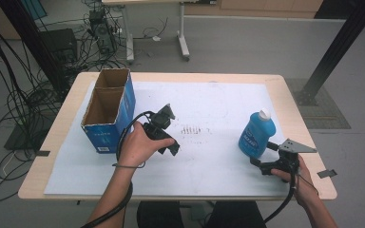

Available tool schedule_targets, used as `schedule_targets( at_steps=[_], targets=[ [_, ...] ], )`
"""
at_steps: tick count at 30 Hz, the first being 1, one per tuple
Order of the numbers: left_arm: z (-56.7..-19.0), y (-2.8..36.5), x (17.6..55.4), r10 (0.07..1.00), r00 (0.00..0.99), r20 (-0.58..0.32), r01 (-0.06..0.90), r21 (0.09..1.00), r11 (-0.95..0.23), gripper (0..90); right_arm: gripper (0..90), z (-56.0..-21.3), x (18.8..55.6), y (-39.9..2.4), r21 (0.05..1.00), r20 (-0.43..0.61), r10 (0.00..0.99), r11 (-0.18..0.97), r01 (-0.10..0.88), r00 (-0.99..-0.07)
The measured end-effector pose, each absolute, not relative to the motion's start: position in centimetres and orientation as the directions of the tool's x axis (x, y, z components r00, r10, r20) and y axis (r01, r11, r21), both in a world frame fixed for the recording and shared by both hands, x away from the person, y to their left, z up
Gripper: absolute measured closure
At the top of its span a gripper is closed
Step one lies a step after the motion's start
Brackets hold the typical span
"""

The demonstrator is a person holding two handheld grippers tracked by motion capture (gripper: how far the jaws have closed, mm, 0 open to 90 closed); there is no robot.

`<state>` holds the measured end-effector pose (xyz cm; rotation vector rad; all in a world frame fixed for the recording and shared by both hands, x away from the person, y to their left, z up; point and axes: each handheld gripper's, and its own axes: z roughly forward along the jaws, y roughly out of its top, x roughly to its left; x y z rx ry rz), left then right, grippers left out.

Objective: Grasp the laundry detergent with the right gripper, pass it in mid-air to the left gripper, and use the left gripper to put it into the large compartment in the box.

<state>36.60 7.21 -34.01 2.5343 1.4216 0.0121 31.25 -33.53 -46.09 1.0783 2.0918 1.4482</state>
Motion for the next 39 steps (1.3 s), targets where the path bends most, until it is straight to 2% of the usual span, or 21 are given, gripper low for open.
schedule_targets(
  at_steps=[15,39],
  targets=[
    [-34.0,7.0,36.8,0.841,0.531,-0.106,0.839,0.205,-0.504,10.1,0.9,-46.1,31.9,-33.3,0.929,0.102,0.767,0.154,0.337,-0.634],
    [-33.9,7.0,36.6,0.842,0.529,-0.108,0.84,0.208,-0.501,10.1,0.7,-46.8,33.1,-31.6,0.939,0.041,0.782,0.184,0.292,-0.623]
  ],
)
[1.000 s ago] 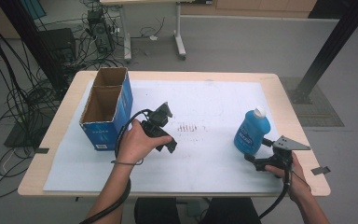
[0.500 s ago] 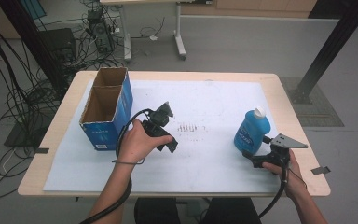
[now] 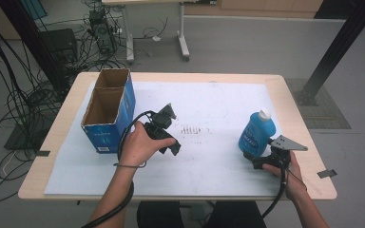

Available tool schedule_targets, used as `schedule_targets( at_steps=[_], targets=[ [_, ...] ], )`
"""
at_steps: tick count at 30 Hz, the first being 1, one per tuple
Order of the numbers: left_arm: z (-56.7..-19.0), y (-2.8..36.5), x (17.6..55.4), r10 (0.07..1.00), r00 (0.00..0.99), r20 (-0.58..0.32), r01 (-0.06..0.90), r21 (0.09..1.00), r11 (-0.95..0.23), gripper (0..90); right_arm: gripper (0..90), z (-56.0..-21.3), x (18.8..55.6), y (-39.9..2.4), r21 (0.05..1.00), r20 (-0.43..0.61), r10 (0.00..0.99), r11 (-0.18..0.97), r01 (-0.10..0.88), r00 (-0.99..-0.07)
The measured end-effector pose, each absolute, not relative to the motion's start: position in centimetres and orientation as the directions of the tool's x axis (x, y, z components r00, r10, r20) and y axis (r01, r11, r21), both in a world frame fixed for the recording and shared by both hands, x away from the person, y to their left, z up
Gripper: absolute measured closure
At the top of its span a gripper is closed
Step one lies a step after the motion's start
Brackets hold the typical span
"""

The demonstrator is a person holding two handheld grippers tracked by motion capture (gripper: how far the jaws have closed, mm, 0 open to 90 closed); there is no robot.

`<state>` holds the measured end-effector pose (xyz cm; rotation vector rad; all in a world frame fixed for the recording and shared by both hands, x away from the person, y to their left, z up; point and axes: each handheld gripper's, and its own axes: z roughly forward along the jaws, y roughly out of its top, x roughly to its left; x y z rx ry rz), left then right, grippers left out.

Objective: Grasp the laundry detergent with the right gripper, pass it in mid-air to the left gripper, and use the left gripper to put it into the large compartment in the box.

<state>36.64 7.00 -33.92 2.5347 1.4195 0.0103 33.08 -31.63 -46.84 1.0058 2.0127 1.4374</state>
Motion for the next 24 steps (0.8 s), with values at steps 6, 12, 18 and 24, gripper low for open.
schedule_targets(
  at_steps=[6,12,18,24],
  targets=[
    [-33.83,7.03,36.6,0.842,0.528,-0.108,0.84,0.21,-0.5,10.2,0.7,-46.87,33.31,-31.27,0.943,0.028,0.783,0.186,0.278,-0.621],
    [-33.82,7.07,36.6,0.842,0.529,-0.106,0.84,0.209,-0.501,10.2,0.7,-46.89,33.45,-31.24,0.946,0.027,0.789,0.179,0.272,-0.613],
    [-33.8,6.99,36.58,0.842,0.528,-0.107,0.84,0.21,-0.5,10.3,0.7,-46.91,33.53,-31.22,0.949,0.027,0.793,0.171,0.266,-0.609],
    [-33.7,6.93,36.58,0.843,0.528,-0.104,0.84,0.21,-0.501,10.2,0.7,-46.92,33.61,-31.16,0.952,0.028,0.796,0.163,0.26,-0.604]
  ],
)
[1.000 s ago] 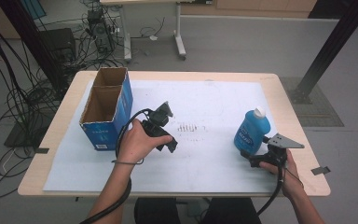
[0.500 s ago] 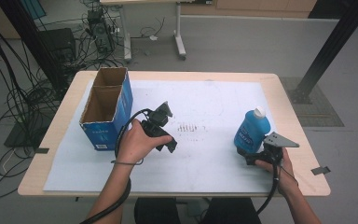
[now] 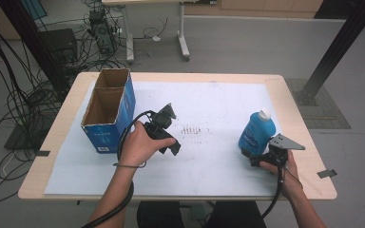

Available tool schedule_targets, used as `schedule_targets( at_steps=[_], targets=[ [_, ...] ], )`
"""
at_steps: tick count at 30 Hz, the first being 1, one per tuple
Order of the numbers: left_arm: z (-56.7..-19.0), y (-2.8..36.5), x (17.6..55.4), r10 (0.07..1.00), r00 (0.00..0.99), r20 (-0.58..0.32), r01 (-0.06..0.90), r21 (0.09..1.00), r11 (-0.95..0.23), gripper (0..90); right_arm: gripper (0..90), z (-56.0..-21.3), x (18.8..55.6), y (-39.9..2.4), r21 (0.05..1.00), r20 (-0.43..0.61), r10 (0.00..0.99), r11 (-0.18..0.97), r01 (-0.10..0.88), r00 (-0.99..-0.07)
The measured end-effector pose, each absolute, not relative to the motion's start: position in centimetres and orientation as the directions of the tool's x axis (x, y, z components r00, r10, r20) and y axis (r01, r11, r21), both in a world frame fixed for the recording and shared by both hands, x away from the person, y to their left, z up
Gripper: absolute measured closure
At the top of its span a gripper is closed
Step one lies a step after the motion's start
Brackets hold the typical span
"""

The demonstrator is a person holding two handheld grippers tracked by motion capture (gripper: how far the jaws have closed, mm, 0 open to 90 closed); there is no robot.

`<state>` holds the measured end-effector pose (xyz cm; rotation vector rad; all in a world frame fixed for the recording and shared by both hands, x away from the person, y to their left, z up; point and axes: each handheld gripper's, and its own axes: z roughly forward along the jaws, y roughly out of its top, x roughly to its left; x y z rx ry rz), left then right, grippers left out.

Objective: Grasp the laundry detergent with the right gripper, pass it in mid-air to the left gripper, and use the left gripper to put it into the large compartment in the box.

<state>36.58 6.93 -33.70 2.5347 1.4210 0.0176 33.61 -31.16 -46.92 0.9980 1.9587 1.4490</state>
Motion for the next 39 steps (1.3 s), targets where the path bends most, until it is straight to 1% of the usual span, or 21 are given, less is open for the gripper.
schedule_targets(
  at_steps=[39],
  targets=[
    [-33.54,6.68,36.63,0.838,0.536,-0.099,0.835,0.205,-0.51,10.3,0.7,-46.98,33.62,-31.22,0.956,0.039,0.799,0.144,0.254,-0.6]
  ],
)
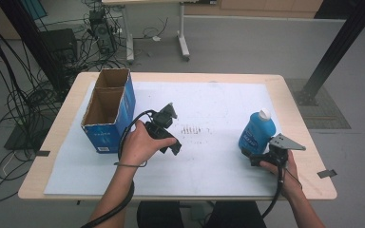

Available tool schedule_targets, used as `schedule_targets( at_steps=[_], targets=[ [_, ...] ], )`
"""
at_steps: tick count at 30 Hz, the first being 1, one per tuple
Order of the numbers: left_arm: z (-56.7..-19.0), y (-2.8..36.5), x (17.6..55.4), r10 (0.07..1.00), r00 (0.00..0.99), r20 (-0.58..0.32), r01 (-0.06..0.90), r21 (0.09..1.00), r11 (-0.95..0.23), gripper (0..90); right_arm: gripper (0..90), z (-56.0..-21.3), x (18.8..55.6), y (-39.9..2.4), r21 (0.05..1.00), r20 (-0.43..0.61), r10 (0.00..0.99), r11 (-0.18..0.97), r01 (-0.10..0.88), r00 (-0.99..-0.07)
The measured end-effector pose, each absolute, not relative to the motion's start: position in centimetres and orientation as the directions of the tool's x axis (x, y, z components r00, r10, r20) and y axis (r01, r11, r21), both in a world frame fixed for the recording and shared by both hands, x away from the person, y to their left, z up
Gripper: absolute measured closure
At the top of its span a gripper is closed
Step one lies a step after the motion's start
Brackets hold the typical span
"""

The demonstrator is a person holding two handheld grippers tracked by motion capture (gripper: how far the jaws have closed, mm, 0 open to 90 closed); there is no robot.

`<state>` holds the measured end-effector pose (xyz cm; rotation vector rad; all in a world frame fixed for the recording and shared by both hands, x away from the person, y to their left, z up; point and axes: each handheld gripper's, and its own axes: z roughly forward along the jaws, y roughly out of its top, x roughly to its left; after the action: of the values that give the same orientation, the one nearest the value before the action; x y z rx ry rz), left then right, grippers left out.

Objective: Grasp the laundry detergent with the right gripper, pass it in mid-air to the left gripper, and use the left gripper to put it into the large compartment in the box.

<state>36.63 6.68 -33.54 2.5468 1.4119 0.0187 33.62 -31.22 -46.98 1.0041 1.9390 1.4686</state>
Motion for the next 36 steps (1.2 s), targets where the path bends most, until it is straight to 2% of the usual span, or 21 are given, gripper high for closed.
schedule_targets(
  at_steps=[36],
  targets=[
    [-33.34,6.4,36.33,0.837,0.539,-0.098,0.834,0.205,-0.513,9.9,0.0,-47.0,33.57,-31.33,0.96,0.049,0.796,0.131,0.249,-0.603]
  ],
)
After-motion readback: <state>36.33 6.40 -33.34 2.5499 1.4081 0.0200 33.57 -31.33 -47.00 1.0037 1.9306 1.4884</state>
